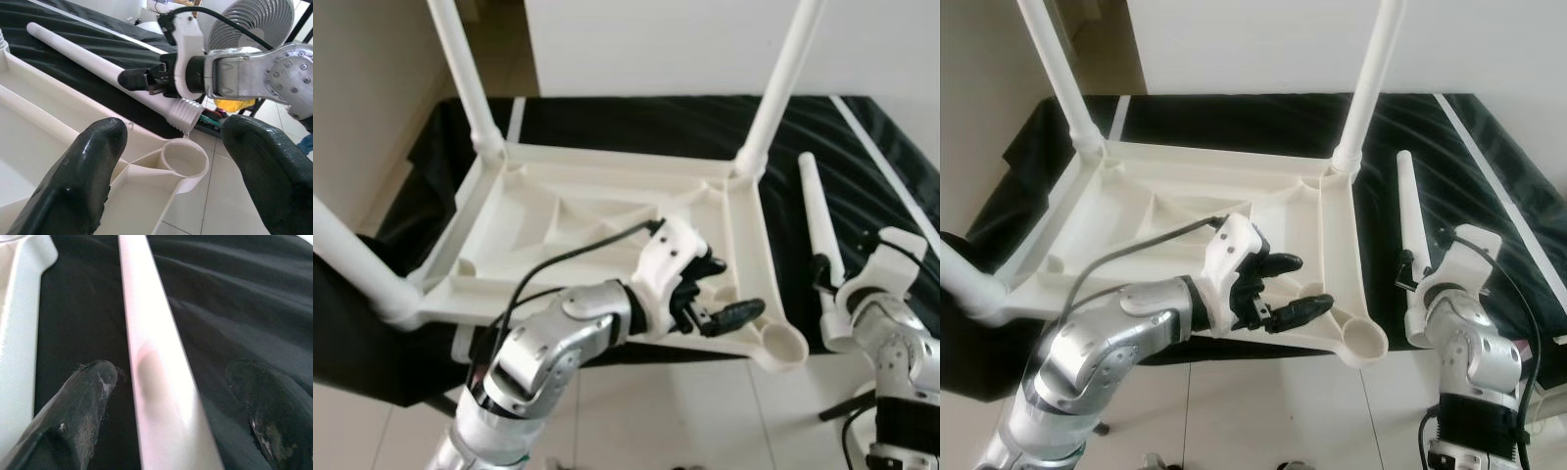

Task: Building children table

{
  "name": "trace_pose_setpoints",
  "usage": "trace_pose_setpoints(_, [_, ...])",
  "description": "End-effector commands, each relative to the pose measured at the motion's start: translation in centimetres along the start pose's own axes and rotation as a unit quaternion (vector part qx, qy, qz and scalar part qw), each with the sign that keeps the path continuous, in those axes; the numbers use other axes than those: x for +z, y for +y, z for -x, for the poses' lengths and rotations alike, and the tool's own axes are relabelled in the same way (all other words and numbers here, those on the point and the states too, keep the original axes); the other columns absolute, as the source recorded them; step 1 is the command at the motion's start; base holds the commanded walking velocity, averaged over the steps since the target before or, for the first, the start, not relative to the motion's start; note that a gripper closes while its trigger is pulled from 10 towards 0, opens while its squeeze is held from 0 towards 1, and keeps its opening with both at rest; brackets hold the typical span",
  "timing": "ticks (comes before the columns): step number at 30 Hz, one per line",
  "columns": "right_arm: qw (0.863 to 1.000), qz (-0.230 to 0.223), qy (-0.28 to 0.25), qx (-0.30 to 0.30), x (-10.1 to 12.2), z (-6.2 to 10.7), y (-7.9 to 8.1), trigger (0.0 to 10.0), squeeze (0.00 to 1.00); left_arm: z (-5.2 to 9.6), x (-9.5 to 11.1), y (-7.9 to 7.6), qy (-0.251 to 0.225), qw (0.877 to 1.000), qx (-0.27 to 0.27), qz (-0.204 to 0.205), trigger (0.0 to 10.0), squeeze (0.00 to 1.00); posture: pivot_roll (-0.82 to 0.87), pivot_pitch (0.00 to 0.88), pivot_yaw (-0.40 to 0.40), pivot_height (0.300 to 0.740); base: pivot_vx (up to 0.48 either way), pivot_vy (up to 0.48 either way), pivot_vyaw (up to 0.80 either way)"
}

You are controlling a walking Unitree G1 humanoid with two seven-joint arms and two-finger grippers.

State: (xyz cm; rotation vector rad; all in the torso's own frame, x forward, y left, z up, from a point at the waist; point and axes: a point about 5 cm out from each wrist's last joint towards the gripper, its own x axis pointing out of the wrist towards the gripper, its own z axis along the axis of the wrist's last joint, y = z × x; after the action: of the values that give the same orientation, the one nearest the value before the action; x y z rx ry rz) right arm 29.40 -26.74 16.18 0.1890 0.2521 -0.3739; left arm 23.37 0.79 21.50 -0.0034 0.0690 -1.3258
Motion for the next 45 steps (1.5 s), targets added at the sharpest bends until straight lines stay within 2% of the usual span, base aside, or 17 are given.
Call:
trace_pose_setpoints(1, [0.999,-0.004,0.032,-0.013,0.2,-0.5,0.0,10.0,0.00,0.1,0.2,-0.7,-0.001,1.000,-0.024,0.000,10.0,0.00,-0.03,0.125,-0.010,0.740,0.000,0.000,0.00])
trace_pose_setpoints(5, [0.998,-0.011,0.062,-0.011,0.3,-0.9,0.3,10.0,0.00,0.1,0.3,-0.7,-0.001,1.000,-0.022,0.001,10.0,0.00,-0.02,0.123,-0.010,0.740,0.000,0.000,0.00])
trace_pose_setpoints(10, [0.987,-0.016,0.159,-0.030,-0.1,-1.1,0.2,10.0,0.00,0.3,0.5,-0.5,-0.005,1.000,-0.007,0.002,10.0,0.00,-0.03,0.121,-0.013,0.740,0.000,0.000,0.00])
trace_pose_setpoints(11, [0.978,-0.032,0.200,-0.042,-0.3,-1.0,-0.2,10.0,0.00,0.3,0.6,-0.4,-0.009,1.000,-0.005,0.005,10.0,0.00,-0.04,0.116,-0.011,0.740,0.000,0.000,0.00])
trace_pose_setpoints(15, [0.978,-0.032,0.200,-0.042,-0.3,-1.0,-0.2,10.0,0.00,0.3,0.6,-0.4,-0.009,1.000,-0.005,0.005,10.0,0.00,-0.04,0.116,-0.011,0.740,0.000,0.000,0.00])
trace_pose_setpoints(16, [0.964,-0.049,0.256,-0.058,-0.3,-0.5,-1.2,10.0,0.00,0.2,0.9,-0.5,-0.017,1.000,-0.004,0.009,10.0,0.00,-0.05,0.111,-0.010,0.740,0.000,0.000,0.00])
trace_pose_setpoints(21, [0.951,-0.067,0.293,-0.078,-0.2,-0.3,-1.9,10.0,0.00,0.1,1.1,-0.4,-0.021,1.000,-0.003,0.010,10.0,0.00,-0.05,0.112,-0.013,0.740,0.000,0.000,0.00])
trace_pose_setpoints(23, [0.944,-0.066,0.313,-0.086,-0.8,-0.4,-2.3,0.0,0.00,0.0,1.2,-0.1,-0.023,1.000,0.002,0.009,10.0,0.00,-0.05,0.113,-0.014,0.740,0.000,0.000,0.00])
trace_pose_setpoints(30, [0.947,-0.066,0.304,-0.078,-0.9,-0.6,-1.9,0.0,0.00,0.0,1.3,0.4,-0.026,1.000,0.016,0.005,10.0,0.00,-0.05,0.111,-0.020,0.740,0.000,0.000,0.00])
trace_pose_setpoints(32, [0.969,-0.064,0.231,-0.065,0.3,-0.7,-1.2,0.0,0.00,0.1,1.5,1.0,-0.027,0.999,0.035,-0.003,10.0,0.00,-0.04,0.101,-0.029,0.740,0.000,0.000,0.00])
trace_pose_setpoints(33, [0.980,-0.057,0.178,-0.065,1.0,-0.7,-1.0,4.2,0.00,0.2,1.6,1.4,-0.031,0.998,0.046,-0.005,10.0,0.00,-0.04,0.096,-0.028,0.740,0.000,0.000,0.00])
trace_pose_setpoints(35, [0.986,-0.051,0.142,-0.063,1.5,-0.6,-0.8,4.2,0.00,0.2,1.7,1.7,-0.033,0.998,0.054,-0.006,10.0,0.00,-0.04,0.096,-0.028,0.740,0.000,0.000,0.00])
trace_pose_setpoints(36, [0.988,-0.050,0.129,-0.065,1.9,-0.5,-0.7,10.0,0.00,0.2,1.8,1.8,-0.035,0.998,0.058,-0.006,10.0,0.00,-0.03,0.093,-0.028,0.740,0.000,0.000,0.00])
trace_pose_setpoints(40, [0.995,-0.037,0.072,-0.058,2.4,-0.3,-0.2,10.0,0.00,0.2,1.9,2.6,-0.037,0.996,0.081,-0.011,10.0,0.00,-0.03,0.090,-0.026,0.740,0.000,0.000,0.00])
trace_pose_setpoints(41, [0.999,-0.047,0.010,-0.025,2.8,-0.1,0.7,10.0,0.00,0.1,2.1,3.3,-0.044,0.994,0.100,-0.013,10.0,0.00,-0.05,0.080,-0.017,0.740,0.000,0.000,0.00])
trace_pose_setpoints(42, [0.998,-0.055,-0.011,-0.015,3.0,0.1,1.0,10.0,0.00,0.1,2.2,3.5,-0.046,0.993,0.105,-0.013,10.0,0.00,-0.05,0.080,-0.017,0.740,0.000,0.000,0.00])
trace_pose_setpoints(45, [0.996,-0.084,-0.031,0.004,3.1,0.3,1.5,10.0,0.00,-0.1,2.5,3.9,-0.053,0.993,0.107,-0.011,10.0,0.00,-0.07,0.069,-0.007,0.740,0.000,0.000,0.00])
